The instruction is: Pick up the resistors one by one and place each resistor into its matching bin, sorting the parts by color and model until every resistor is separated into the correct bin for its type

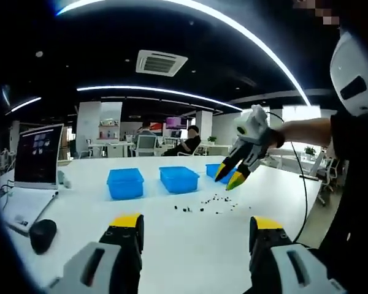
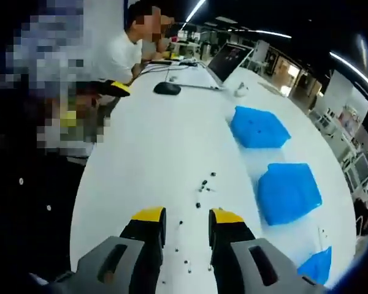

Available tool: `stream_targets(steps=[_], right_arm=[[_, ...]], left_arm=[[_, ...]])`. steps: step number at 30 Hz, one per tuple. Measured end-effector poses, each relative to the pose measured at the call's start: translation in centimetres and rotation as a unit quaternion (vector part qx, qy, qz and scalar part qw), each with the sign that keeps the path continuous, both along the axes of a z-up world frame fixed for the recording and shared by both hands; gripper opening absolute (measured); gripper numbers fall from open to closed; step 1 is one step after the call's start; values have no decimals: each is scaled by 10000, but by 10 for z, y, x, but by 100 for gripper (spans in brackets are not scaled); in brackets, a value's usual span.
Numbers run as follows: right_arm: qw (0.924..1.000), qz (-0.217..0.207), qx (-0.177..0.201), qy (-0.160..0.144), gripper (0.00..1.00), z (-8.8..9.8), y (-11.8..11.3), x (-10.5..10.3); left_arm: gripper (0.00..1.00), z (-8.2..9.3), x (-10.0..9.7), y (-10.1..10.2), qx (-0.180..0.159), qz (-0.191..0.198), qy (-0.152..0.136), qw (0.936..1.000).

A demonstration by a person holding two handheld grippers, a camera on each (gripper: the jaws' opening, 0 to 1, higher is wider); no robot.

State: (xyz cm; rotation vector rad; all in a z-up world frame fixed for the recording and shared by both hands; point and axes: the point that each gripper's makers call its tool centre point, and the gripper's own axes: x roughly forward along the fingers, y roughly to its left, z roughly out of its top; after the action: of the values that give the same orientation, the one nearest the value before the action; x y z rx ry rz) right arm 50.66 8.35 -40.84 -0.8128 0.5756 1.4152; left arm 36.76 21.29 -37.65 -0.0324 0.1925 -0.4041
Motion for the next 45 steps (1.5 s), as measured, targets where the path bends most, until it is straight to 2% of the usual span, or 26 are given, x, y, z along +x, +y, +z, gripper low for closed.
stream_targets(steps=[3, 10, 19, 29, 30, 33, 40, 43, 45], right_arm=[[9993, 138, -336, 20, 29, -13, 6, 3], [9958, 364, -831, 91, 26, -41, 17, 10], [9914, 493, -1178, 286, 24, -64, 22, 11], [9866, 497, -1509, 366, 15, -79, 24, 20], [9864, 459, -1493, 504, 13, -79, 24, 18], [9865, 407, -1534, 397, 7, -79, 24, 24], [9859, 434, -1574, 380, 7, -76, 22, 21], [9894, 358, -1355, 385, 7, -65, 21, 18], [9936, 249, -1045, 356, 7, -51, 22, 17]], left_arm=[[71, -4, -2, 1, 24, 7, 72, 10000], [71, -9, -6, 3, 43, -7, 145, 9999], [71, -18, -11, 6, 88, -50, 324, 9994], [71, -22, -14, 8, 71, -38, 364, 9993], [71, -22, -14, 8, 64, -35, 361, 9993], [71, -22, -13, 9, 33, -20, 363, 9993], [71, -22, -12, 7, 43, -60, 348, 9994], [71, -20, -10, 8, 23, -53, 322, 9995], [71, -18, -9, 8, 13, -56, 299, 9995]])
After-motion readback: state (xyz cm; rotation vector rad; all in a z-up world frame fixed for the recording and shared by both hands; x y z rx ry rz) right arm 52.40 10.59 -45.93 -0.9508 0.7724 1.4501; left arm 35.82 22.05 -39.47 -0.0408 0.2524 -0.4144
